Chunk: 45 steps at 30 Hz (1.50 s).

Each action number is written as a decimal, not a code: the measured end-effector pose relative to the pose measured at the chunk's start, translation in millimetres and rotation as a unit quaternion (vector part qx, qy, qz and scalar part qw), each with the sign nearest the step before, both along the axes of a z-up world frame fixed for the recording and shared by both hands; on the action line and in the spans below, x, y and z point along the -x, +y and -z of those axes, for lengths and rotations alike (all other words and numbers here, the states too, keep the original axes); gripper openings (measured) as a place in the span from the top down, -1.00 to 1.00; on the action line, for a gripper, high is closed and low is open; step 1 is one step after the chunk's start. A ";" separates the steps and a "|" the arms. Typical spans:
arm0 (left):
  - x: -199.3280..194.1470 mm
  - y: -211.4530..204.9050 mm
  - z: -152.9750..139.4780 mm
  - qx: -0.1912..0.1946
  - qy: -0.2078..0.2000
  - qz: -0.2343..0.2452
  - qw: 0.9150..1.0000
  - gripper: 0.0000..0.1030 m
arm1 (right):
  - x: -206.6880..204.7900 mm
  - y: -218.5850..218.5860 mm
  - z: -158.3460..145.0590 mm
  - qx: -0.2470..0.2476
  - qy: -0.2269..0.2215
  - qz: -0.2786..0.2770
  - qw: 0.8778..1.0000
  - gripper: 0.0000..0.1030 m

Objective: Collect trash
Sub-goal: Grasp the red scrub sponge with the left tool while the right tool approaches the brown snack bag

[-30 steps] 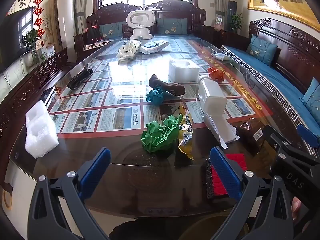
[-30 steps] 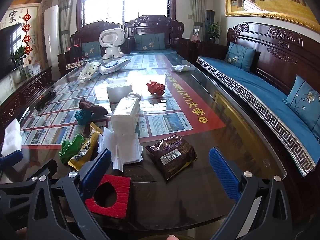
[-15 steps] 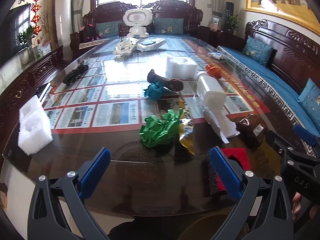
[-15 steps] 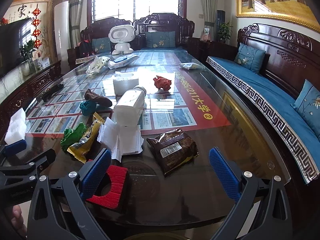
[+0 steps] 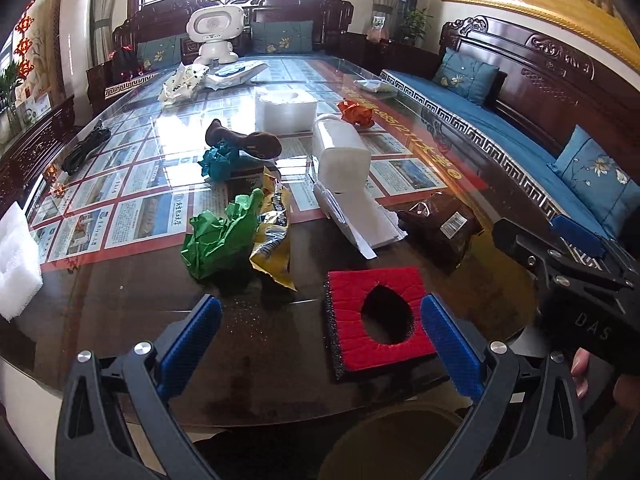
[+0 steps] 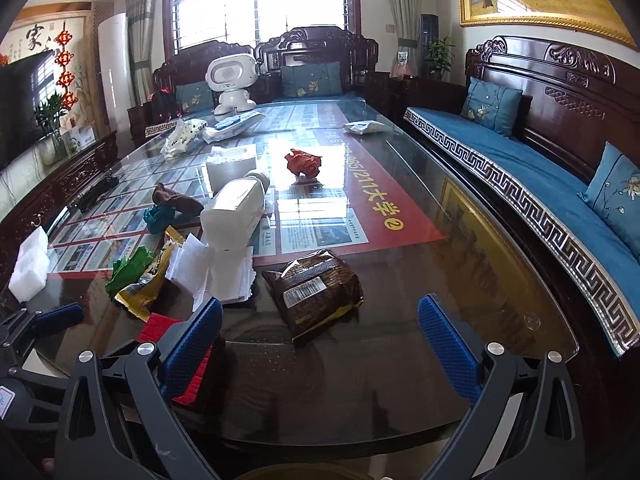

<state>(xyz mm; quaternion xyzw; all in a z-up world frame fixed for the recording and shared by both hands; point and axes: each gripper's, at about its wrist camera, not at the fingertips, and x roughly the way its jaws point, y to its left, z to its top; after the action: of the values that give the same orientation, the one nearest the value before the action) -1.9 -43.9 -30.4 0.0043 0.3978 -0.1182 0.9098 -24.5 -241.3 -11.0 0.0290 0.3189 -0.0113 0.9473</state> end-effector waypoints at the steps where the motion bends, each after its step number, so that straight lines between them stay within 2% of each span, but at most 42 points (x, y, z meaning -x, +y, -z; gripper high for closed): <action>1: 0.5 -0.4 0.9 0.000 0.003 -0.002 1.000 -0.93 | -0.2 -2.0 -0.2 0.000 0.002 0.001 1.000 -0.84; 6: -2.3 2.3 10.8 -0.001 0.025 -0.027 0.999 -0.93 | 1.0 -4.0 0.1 0.002 -0.003 -0.005 1.000 -0.84; 11: -2.0 2.7 10.2 -0.001 0.026 -0.041 0.999 -0.93 | 0.9 -3.0 1.7 0.004 -0.002 -0.006 1.000 -0.84; 22: -2.8 -4.0 15.7 -0.014 0.028 -0.035 0.999 -0.93 | -3.5 1.2 6.5 0.013 0.004 -0.016 1.000 -0.84; 32: -5.4 0.3 22.4 -0.008 0.031 -0.033 0.999 -0.93 | -18.9 9.2 19.7 0.012 0.041 -0.107 0.993 -0.82; 35: -5.7 -2.1 23.8 -0.006 0.033 -0.032 0.999 -0.93 | -22.7 6.9 18.7 0.025 0.043 -0.124 0.991 -0.82; 41: -10.9 -11.3 29.7 -0.008 0.039 -0.036 0.999 -0.93 | -33.1 -0.8 21.9 0.041 0.051 -0.135 0.989 -0.79; 45: -14.1 -17.4 31.2 -0.008 0.041 -0.038 0.998 -0.93 | -36.5 -8.2 23.3 0.035 0.055 -0.139 0.988 -0.79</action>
<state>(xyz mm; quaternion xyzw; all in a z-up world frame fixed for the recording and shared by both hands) 12.1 -61.3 -61.6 -0.0080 0.4356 -0.0806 0.8965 12.0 -249.5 -34.3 -0.0491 0.3707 0.1074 0.9212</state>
